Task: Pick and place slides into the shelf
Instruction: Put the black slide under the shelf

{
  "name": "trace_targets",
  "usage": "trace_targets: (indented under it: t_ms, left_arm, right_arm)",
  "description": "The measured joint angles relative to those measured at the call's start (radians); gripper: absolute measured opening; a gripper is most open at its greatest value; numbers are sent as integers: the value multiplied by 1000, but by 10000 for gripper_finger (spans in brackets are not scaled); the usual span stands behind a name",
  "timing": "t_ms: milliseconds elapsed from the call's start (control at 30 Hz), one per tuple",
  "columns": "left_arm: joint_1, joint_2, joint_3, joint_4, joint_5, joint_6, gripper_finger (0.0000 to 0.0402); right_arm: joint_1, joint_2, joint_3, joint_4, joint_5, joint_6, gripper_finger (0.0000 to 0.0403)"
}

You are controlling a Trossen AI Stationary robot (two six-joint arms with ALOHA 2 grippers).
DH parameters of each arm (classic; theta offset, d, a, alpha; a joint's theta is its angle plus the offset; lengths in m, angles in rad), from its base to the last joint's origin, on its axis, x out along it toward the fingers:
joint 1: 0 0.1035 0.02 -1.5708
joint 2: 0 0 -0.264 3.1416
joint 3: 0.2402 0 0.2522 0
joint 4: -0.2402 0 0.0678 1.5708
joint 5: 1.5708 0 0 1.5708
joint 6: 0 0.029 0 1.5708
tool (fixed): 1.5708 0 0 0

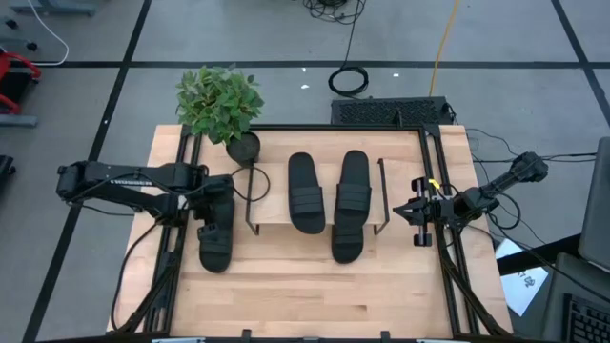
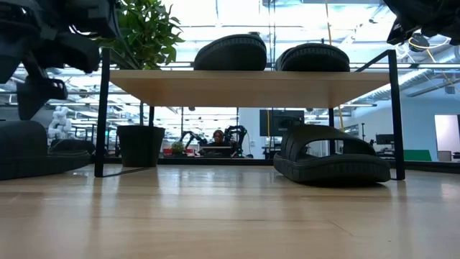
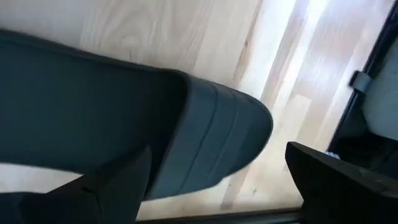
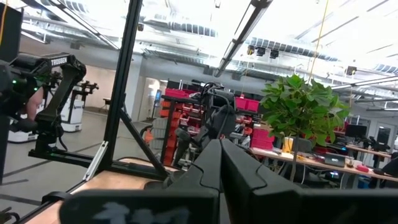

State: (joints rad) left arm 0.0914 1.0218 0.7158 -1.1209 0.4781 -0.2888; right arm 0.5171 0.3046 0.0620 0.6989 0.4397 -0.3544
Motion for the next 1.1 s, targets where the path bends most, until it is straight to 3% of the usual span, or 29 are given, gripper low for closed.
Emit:
trace_targets:
  t_ms: [133, 433, 700, 900, 1100]
  left_arm:
    - [0, 0, 0, 10, -53, 37, 361]
    - [-17, -6, 0, 0, -63, 17, 336]
    - [-82, -6, 0, -4, -92, -40, 323]
    - [-138, -6, -2, -1, -218, -78, 317]
    - [-177, -7, -45, 34, -218, -114, 318]
  right_arm:
    - [0, 0, 0, 0, 0, 1, 0]
    - [0, 0, 0, 0, 0, -1, 0]
    - [0, 0, 0, 0, 0, 7, 0]
    - [0, 0, 0, 0, 0, 13, 0]
    - [0, 0, 0, 0, -1, 16, 0]
